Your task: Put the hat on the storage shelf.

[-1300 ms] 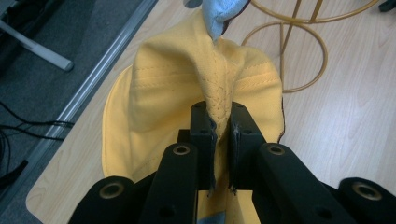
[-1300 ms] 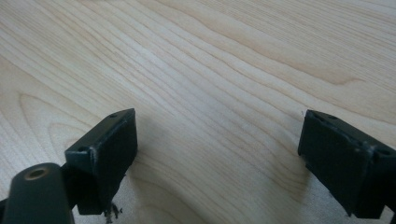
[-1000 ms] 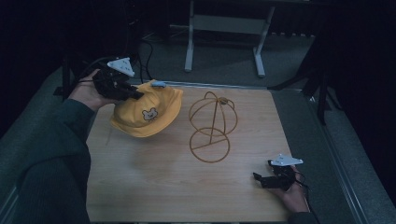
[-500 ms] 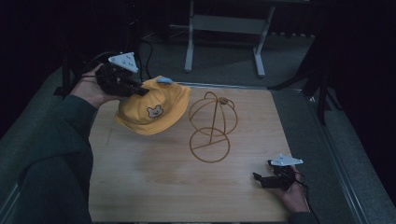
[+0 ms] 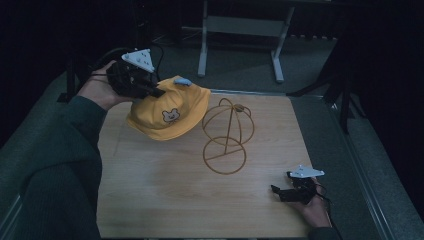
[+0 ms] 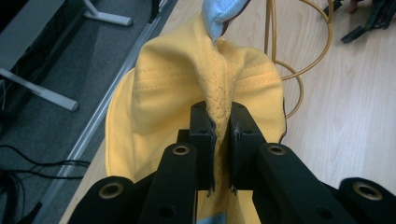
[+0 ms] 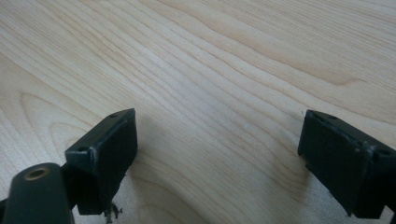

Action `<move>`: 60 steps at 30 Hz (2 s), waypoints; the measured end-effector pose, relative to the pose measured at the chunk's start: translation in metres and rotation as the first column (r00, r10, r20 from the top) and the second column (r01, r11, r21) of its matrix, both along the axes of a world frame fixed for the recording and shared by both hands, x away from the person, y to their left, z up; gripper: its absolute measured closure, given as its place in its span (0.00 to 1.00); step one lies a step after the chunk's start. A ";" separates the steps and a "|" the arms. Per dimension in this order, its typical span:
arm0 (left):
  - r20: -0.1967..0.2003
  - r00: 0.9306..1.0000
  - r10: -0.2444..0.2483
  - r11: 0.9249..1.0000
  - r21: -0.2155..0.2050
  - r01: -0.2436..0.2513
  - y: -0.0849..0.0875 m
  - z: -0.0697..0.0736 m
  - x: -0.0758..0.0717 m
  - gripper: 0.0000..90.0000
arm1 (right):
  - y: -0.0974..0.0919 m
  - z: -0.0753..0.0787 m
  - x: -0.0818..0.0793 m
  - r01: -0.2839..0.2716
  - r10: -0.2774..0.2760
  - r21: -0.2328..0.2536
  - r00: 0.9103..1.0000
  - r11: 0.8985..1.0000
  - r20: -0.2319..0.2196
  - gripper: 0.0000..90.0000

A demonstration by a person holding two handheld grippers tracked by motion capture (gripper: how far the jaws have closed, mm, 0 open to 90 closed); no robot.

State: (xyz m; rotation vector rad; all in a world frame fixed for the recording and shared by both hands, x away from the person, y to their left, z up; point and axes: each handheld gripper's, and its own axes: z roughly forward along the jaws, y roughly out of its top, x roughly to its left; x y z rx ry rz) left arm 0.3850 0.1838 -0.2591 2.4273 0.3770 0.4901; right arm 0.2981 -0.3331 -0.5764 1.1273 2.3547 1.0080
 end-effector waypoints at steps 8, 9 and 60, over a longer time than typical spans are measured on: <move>0.006 1.000 -0.015 1.000 -0.010 0.015 -0.004 0.005 -0.002 0.91 | 0.000 0.000 0.000 0.000 0.000 0.000 1.000 1.000 0.000 0.13; 0.008 1.000 -0.020 1.000 -0.012 0.020 -0.005 0.005 -0.002 0.91 | 0.000 0.000 0.000 -0.001 0.001 -0.001 1.000 1.000 0.001 0.13; 0.052 0.991 -0.121 0.988 -0.091 0.126 -0.037 0.028 -0.004 0.91 | 0.000 0.000 0.000 -0.002 0.002 -0.002 1.000 1.000 0.001 0.13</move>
